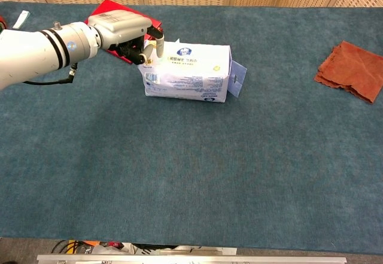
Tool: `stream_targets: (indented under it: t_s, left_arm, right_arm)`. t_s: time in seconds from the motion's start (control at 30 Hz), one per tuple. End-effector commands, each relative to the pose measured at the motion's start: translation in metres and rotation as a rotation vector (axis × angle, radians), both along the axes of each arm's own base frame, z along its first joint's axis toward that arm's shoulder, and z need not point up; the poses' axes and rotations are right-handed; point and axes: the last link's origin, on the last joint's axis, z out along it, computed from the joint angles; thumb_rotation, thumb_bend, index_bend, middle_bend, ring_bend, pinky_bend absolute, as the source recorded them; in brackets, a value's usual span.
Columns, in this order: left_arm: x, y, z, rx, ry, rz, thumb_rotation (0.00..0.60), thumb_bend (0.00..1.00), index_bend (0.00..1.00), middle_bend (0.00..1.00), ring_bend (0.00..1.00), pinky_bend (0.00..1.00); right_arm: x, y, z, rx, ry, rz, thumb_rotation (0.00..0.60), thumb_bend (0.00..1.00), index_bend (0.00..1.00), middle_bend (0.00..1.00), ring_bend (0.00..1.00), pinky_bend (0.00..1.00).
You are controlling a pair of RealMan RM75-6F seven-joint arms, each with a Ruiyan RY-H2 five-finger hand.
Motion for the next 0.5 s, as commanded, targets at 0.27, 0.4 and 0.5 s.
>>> stream_targets:
  t_s: [0.27,0.4,0.5]
  left_arm:
    - [0.005,0.004,-0.011,-0.011,0.012,0.008,0.503,0.70,0.39,1.00,1.00,0.97]
    - [0.004,0.004,-0.012,-0.012,0.023,0.010,0.505,0.70,0.39,1.00,1.00,0.97]
    - [0.004,0.003,-0.012,-0.011,0.026,0.011,0.505,0.70,0.39,1.00,1.00,0.97]
  right_arm:
    - [-0.002,0.001,0.001,-0.004,-0.001,-0.006,0.600,0.30,0.16,0.27,0.26,0.26]
    - [-0.003,0.002,0.002,-0.007,-0.002,-0.009,0.600,0.30,0.16,0.27,0.26,0.26]
    - [-0.003,0.002,0.002,-0.006,-0.002,-0.010,0.600,0.30,0.16,0.27,0.26,0.26]
